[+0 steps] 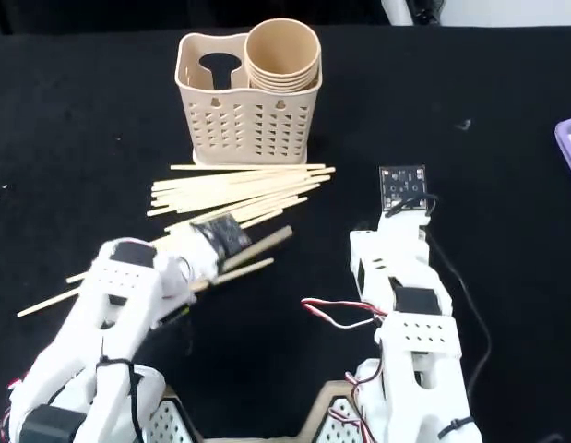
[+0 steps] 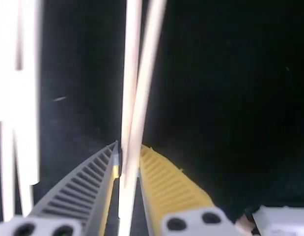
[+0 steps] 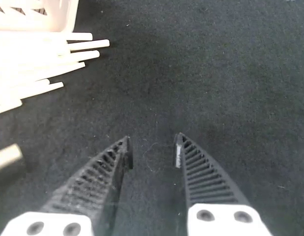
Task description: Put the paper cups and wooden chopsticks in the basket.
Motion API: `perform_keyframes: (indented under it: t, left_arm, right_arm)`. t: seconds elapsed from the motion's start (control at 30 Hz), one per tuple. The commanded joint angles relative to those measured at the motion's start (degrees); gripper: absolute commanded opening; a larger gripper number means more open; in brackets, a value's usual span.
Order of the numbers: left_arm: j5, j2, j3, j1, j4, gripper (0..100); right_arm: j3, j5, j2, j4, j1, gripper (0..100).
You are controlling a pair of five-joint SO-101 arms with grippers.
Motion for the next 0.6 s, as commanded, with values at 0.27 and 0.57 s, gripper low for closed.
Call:
perform_keyframes:
  t: [0.27, 0.57]
  left_arm:
    - [-2.46, -0.88, -1.8, 2.59, -0.44, 23]
    - [-2.64, -0.88, -4.53, 2.68, -0.97, 17]
  right_arm:
    - [-0.31, -0.09, 0.13, -1.32, -0.79, 15.5]
    - [-0.31, -0.09, 0.13, -1.32, -0.79, 15.5]
